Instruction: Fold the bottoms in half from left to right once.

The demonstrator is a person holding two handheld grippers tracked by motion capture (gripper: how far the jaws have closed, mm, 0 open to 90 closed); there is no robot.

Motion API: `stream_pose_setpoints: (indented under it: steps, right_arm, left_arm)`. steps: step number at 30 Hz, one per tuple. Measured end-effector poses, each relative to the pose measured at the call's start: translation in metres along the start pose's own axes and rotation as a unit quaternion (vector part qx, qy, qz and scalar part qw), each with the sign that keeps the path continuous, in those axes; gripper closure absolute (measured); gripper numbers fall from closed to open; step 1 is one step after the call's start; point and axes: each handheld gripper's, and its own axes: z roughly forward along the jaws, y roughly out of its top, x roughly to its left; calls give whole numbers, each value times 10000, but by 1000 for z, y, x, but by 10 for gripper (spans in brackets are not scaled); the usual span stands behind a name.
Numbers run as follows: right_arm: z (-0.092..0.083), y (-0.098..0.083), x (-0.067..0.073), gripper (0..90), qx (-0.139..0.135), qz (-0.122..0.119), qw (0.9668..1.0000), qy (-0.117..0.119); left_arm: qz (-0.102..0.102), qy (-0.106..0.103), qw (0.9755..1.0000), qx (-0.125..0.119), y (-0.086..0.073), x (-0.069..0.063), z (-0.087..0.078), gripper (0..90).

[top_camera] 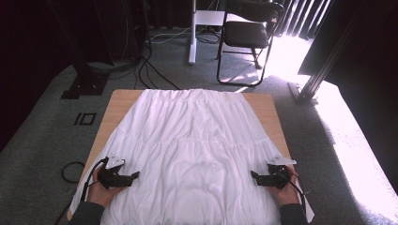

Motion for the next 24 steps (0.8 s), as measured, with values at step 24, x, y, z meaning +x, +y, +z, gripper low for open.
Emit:
stream_pose_setpoints:
  steps: [24]
  right_arm:
    - [0, 0, 0, 122, 0, 5, 10000, -1]
  left_arm:
    - [-548, 1019, 9926, -379, 2, 24, -45, 470]
